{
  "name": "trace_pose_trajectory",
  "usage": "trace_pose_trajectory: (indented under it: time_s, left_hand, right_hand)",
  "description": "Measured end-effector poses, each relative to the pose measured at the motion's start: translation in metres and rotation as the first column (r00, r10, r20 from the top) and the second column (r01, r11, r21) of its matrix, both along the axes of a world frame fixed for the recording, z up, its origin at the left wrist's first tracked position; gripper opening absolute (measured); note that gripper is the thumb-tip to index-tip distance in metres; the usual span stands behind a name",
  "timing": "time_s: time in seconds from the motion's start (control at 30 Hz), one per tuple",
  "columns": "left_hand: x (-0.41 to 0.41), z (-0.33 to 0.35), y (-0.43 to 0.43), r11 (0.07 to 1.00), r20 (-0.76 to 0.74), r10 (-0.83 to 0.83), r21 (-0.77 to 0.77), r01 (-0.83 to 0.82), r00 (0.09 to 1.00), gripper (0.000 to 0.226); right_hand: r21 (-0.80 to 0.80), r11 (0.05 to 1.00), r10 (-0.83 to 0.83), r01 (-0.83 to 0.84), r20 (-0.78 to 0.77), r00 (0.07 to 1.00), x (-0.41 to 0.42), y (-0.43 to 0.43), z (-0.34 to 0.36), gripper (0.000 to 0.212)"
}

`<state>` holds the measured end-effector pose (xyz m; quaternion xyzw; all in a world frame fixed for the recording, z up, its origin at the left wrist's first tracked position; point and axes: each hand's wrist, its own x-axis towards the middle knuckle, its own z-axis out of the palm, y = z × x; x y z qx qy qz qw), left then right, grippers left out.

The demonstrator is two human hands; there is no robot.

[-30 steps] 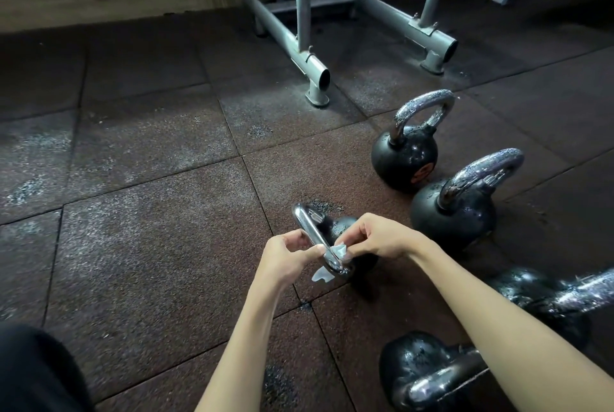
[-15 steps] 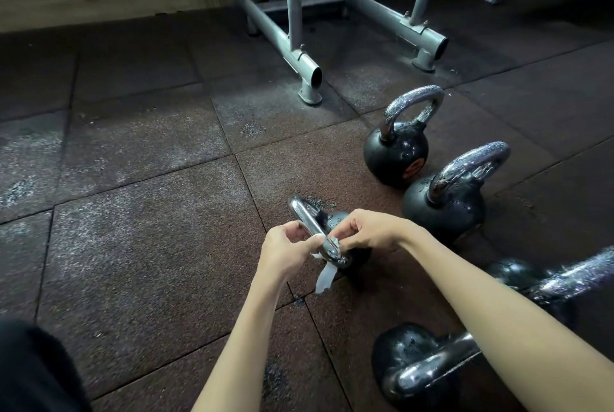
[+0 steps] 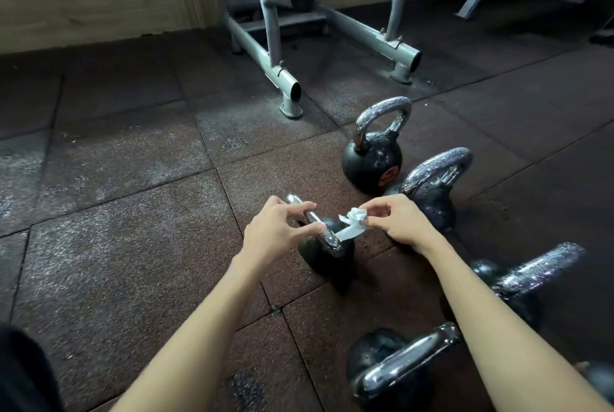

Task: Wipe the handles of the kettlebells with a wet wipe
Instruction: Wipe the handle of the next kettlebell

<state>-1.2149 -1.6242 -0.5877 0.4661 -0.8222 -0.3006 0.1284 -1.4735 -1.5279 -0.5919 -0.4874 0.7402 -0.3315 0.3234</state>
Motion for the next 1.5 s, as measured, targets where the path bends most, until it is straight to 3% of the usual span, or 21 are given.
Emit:
trace_pose_trajectory:
  time_s: [0.13,0.3,0.43,0.53,0.67,0.83,0.93,1.07,1.13,1.4,1.47,1.5]
  left_hand:
    - [-0.016,0.02,-0.029,0.923,0.273,-0.246,-0.226,0.311,0.93,0.072]
    - [-0.053,0.03,-0.052,0.645,0.52,-0.43,-0.395,0.654,0.738,0.06]
    - [-0.078,0.036,-0.041,0.531,0.647,-0.386,-0.426,0.732,0.657,0.066]
    - [-0.073,0.036,-0.032,0.503,0.69,-0.287,-0.481,0.718,0.664,0.066]
    - [-0.068,0.035,-0.009,0.595,0.743,-0.078,-0.5,0.629,0.665,0.062]
    - [-0.067,0.034,0.004,0.802,0.639,0.121,-0.513,0.304,0.76,0.058]
    - [-0.062,0.037,-0.01,0.857,0.587,0.126,-0.471,0.21,0.8,0.049]
    - [-0.059,0.033,-0.012,0.876,0.595,-0.013,-0.381,0.296,0.804,0.017]
    - [-0.06,0.03,-0.011,0.858,0.609,-0.052,-0.378,0.347,0.792,0.036]
    - [-0.036,0.034,-0.033,0.818,0.634,-0.077,-0.401,0.412,0.77,0.069]
    - [-0.023,0.024,-0.031,0.887,0.502,-0.032,-0.385,0.257,0.864,0.071]
    - [-0.015,0.018,-0.027,0.94,0.356,0.003,-0.32,0.119,0.934,0.07]
  right_hand:
    - [-0.072,0.995,-0.068,0.068,-0.001,0.998,-0.009,0.009,0.014,0.022]
    - [-0.127,0.975,-0.175,0.181,0.058,0.983,-0.012,0.017,0.031,0.023]
    - [-0.138,0.962,-0.232,0.236,0.045,0.972,-0.013,0.025,0.042,0.021]
    - [-0.136,0.953,-0.268,0.271,0.036,0.963,-0.014,0.031,0.05,0.022]
    - [-0.126,0.952,-0.278,0.281,0.041,0.96,-0.012,0.034,0.051,0.023]
    - [-0.116,0.951,-0.286,0.287,0.031,0.958,-0.009,0.03,0.052,0.023]
    - [-0.115,0.95,-0.288,0.29,0.031,0.957,-0.008,0.028,0.052,0.023]
    - [-0.114,0.949,-0.289,0.293,0.045,0.956,-0.006,0.026,0.052,0.023]
    - [-0.111,0.948,-0.295,0.3,0.058,0.954,-0.006,0.027,0.052,0.022]
    - [-0.078,0.949,-0.303,0.307,0.05,0.952,-0.005,0.03,0.052,0.021]
    - [-0.079,0.945,-0.314,0.317,0.051,0.948,-0.007,0.031,0.05,0.021]
    - [-0.08,0.942,-0.321,0.325,0.059,0.945,-0.007,0.032,0.049,0.021]
